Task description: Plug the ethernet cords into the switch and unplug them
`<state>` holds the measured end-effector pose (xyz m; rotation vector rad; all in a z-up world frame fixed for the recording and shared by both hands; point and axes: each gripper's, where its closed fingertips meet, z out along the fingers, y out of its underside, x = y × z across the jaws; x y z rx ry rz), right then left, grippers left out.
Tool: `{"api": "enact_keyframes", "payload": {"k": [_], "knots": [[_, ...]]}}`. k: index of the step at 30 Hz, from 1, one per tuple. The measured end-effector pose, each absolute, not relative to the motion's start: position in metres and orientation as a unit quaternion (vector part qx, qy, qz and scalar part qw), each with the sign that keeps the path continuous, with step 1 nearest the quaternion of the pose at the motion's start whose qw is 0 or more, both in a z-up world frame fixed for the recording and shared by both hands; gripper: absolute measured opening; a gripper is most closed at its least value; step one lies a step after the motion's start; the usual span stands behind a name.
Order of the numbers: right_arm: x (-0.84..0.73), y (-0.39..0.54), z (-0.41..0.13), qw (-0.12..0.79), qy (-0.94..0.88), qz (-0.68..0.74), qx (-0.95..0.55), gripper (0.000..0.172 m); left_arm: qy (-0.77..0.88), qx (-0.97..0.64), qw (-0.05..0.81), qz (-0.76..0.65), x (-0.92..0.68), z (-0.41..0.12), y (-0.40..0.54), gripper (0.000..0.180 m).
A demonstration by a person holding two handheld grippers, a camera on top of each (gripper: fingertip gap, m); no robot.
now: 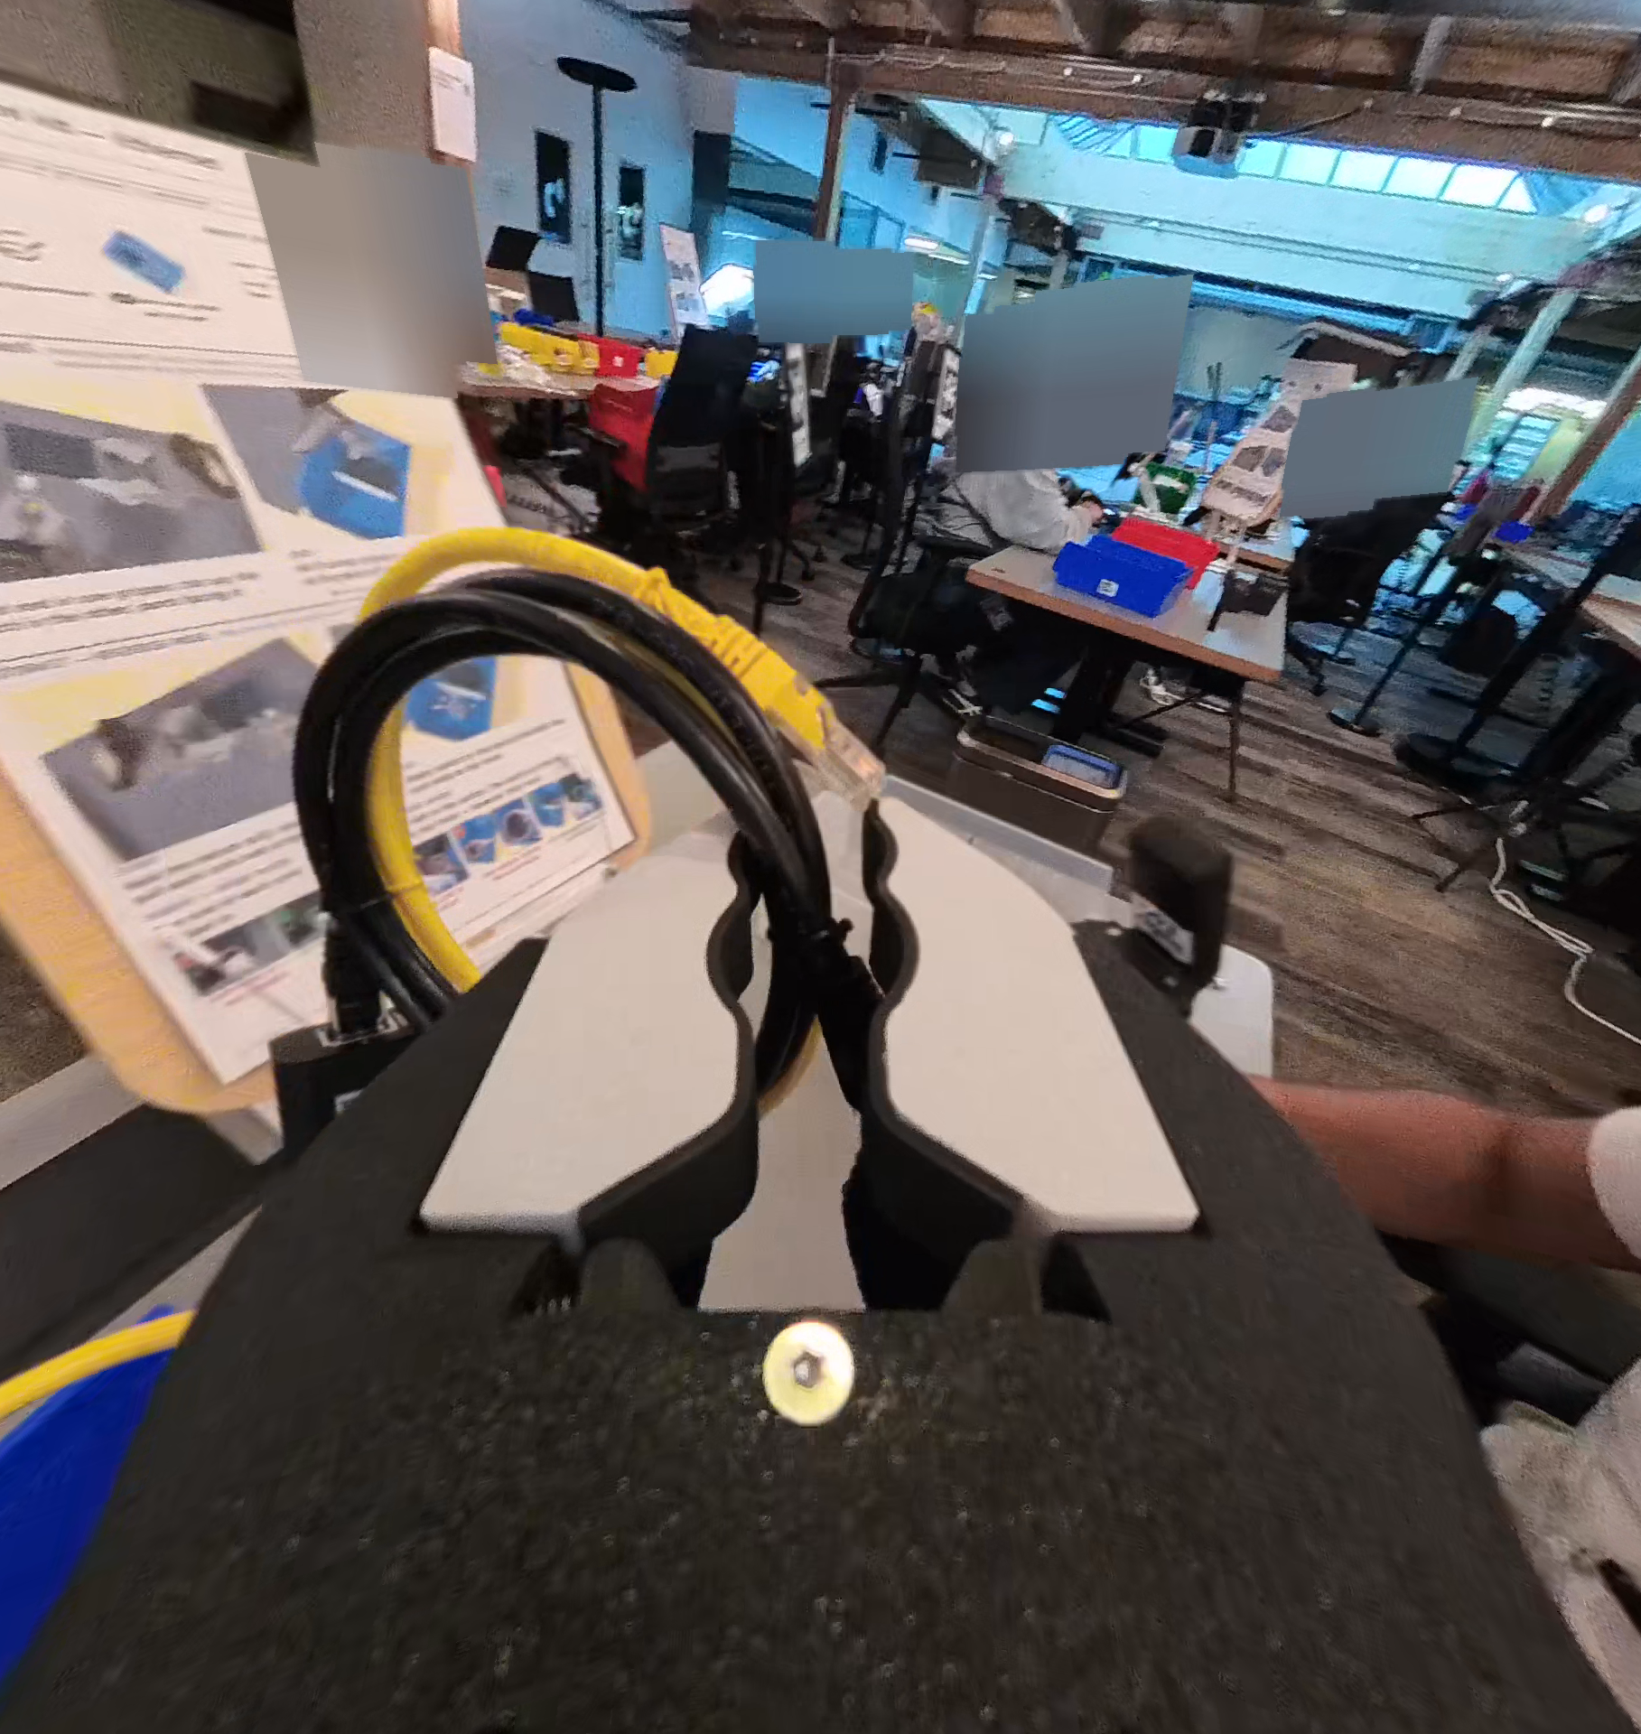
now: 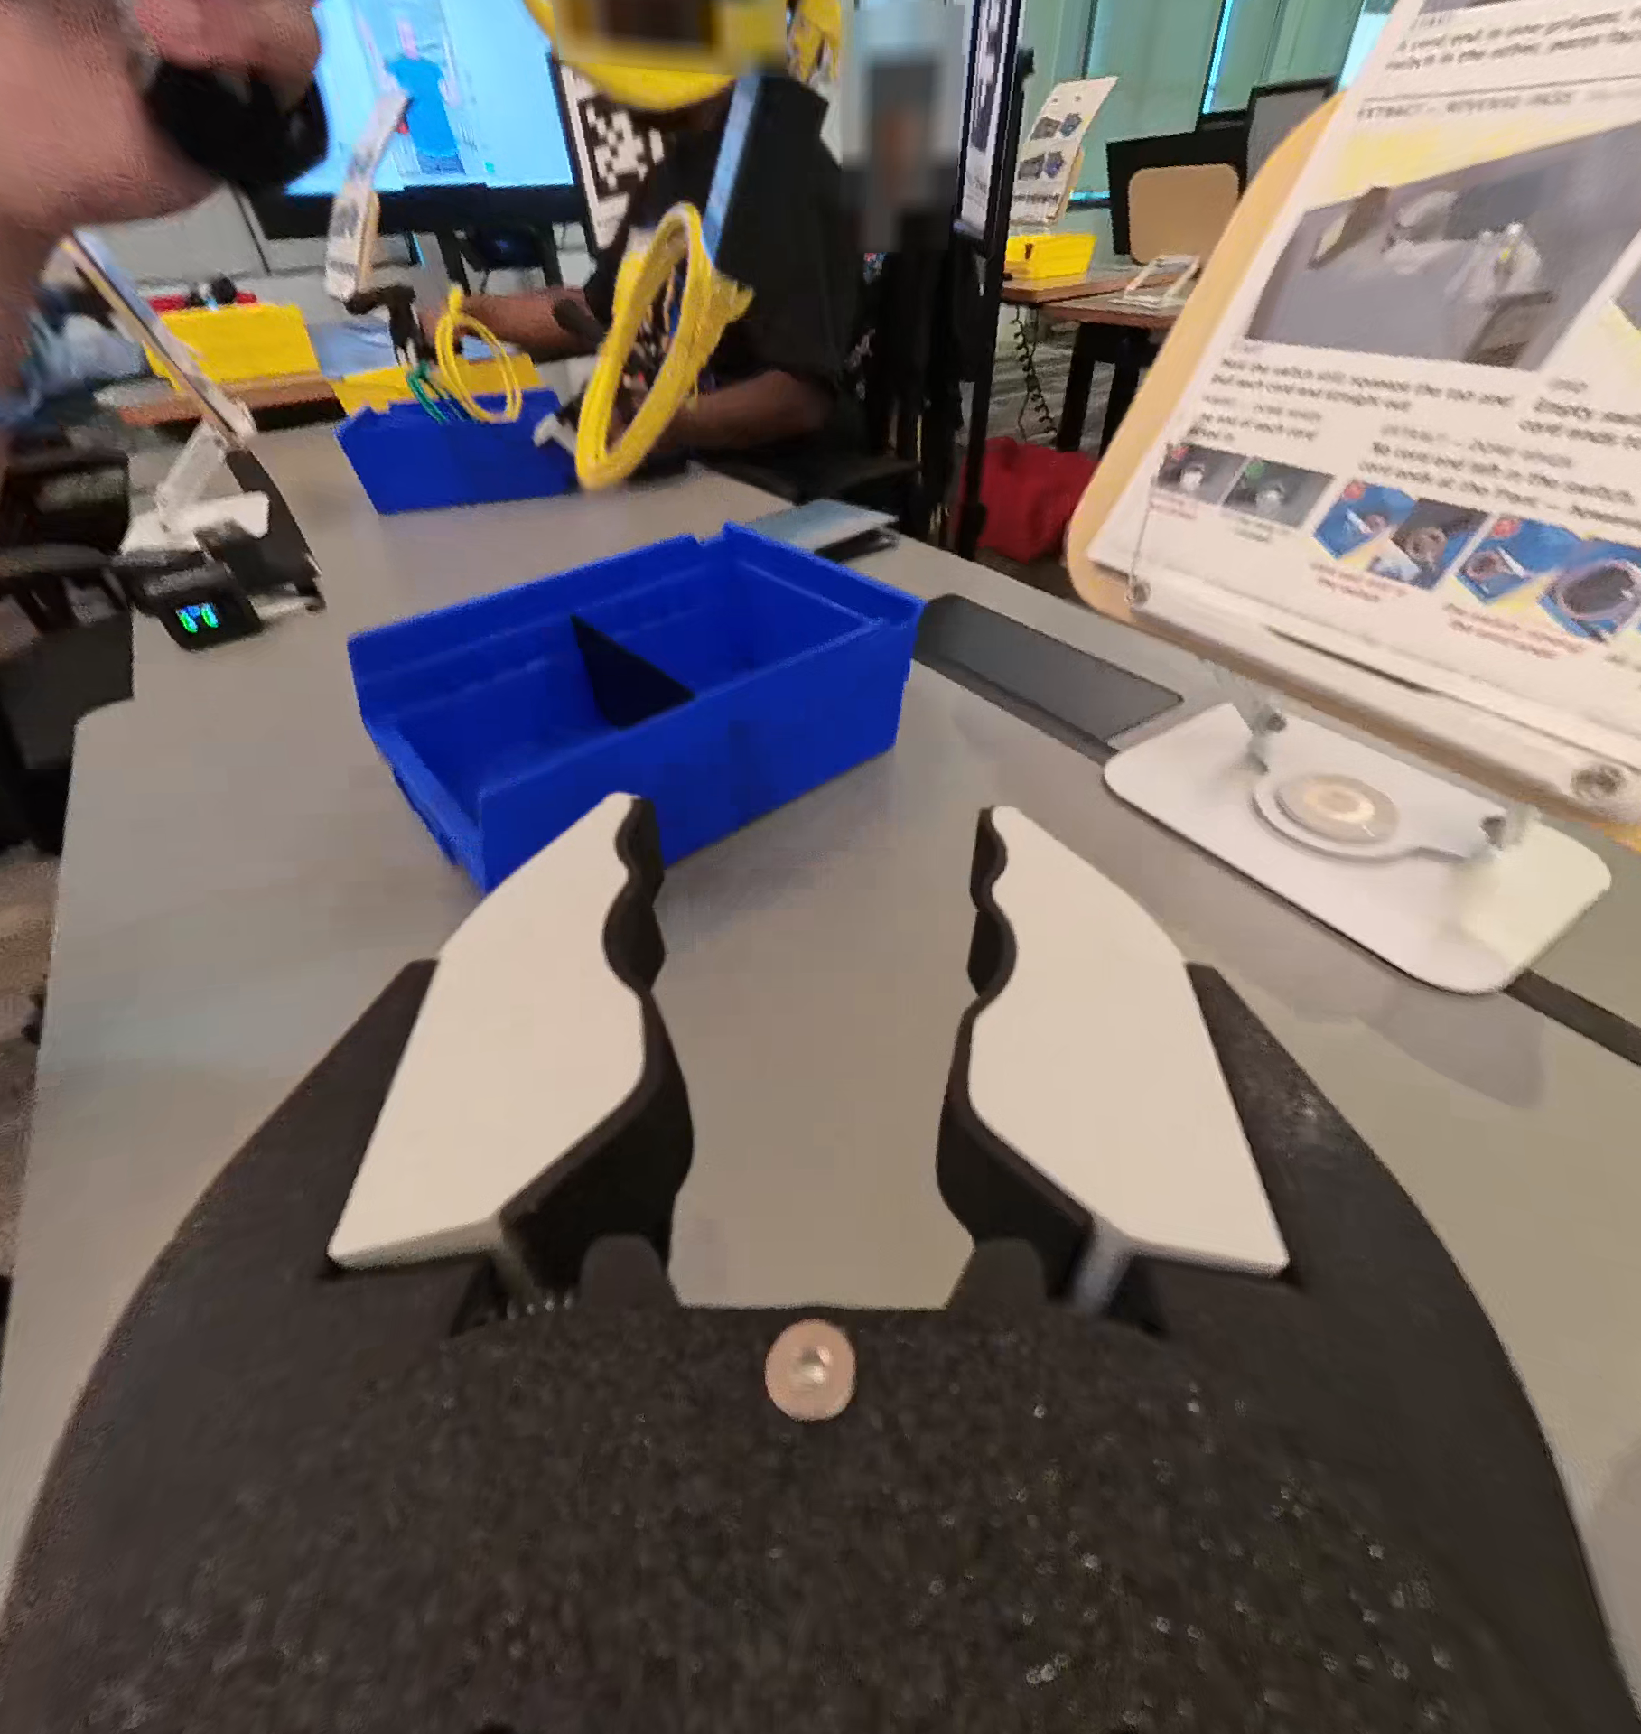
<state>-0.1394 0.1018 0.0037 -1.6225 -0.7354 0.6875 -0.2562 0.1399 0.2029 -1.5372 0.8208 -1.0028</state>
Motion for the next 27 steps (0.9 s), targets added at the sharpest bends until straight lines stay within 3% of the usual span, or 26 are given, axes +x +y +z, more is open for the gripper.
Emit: {"api": "enact_keyframes", "payload": {"k": [9, 11, 12, 14, 20, 24, 27], "knots": [[-0.182, 0.130, 0.026, 0.602, -0.250, 0.335, -0.681, 0.069, 0.365, -0.614, 0.459, -0.528, -0.156, 0.160, 0.074, 0.013], [-0.169, 0.136, 0.024, 0.610, -0.236, 0.318, -0.687, 0.055, 0.366, -0.611, 0.431, -0.554, -0.138, 0.145, 0.063, 0.012], [-0.160, 0.139, 0.019, 0.608, -0.233, 0.302, -0.696, 0.037, 0.367, -0.606, 0.417, -0.569, -0.131, 0.140, 0.057, 0.013], [-0.147, 0.139, 0.012, 0.599, -0.242, 0.299, -0.702, 0.027, 0.375, -0.604, 0.397, -0.580, -0.120, 0.130, 0.046, 0.013], [-0.128, 0.128, 0.009, 0.572, -0.296, 0.350, -0.680, 0.024, 0.428, -0.593, 0.397, -0.555, -0.124, 0.116, 0.028, 0.048], [-0.127, 0.109, 0.021, 0.546, -0.320, 0.450, -0.630, 0.024, 0.430, -0.593, 0.448, -0.513, -0.157, 0.109, 0.050, 0.053], [-0.135, 0.087, 0.038, 0.523, -0.340, 0.541, -0.564, 0.025, 0.458, -0.617, 0.419, -0.484, -0.164, 0.080, 0.061, 0.058]]}}
